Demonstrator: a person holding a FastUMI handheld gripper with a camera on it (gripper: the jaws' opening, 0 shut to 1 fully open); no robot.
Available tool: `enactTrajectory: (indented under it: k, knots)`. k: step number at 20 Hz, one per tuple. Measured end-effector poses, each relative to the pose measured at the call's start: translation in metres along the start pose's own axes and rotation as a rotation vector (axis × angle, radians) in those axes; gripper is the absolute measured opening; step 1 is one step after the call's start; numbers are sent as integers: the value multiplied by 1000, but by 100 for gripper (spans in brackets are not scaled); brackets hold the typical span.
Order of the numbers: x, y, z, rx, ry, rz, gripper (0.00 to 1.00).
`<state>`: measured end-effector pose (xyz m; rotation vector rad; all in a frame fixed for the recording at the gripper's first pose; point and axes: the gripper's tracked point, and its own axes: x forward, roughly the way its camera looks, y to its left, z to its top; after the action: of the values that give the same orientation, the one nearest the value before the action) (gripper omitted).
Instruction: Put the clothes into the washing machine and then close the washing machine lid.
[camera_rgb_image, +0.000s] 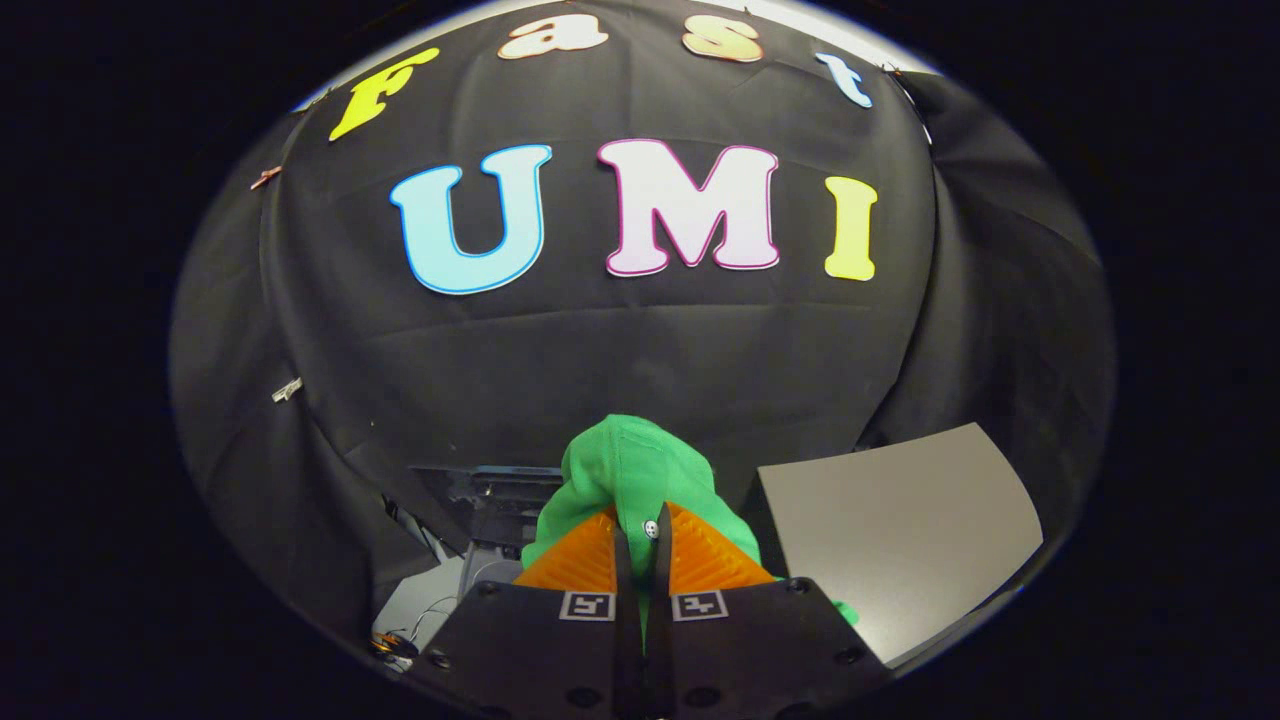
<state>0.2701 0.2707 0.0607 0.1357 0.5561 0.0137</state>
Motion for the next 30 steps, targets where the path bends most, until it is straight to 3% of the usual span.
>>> enactTrajectory:
  k: [14, 30]
  knots:
    - [55, 57, -83, -58, 68, 16, 6]
    - [150, 63, -214, -68, 138, 22, 6]
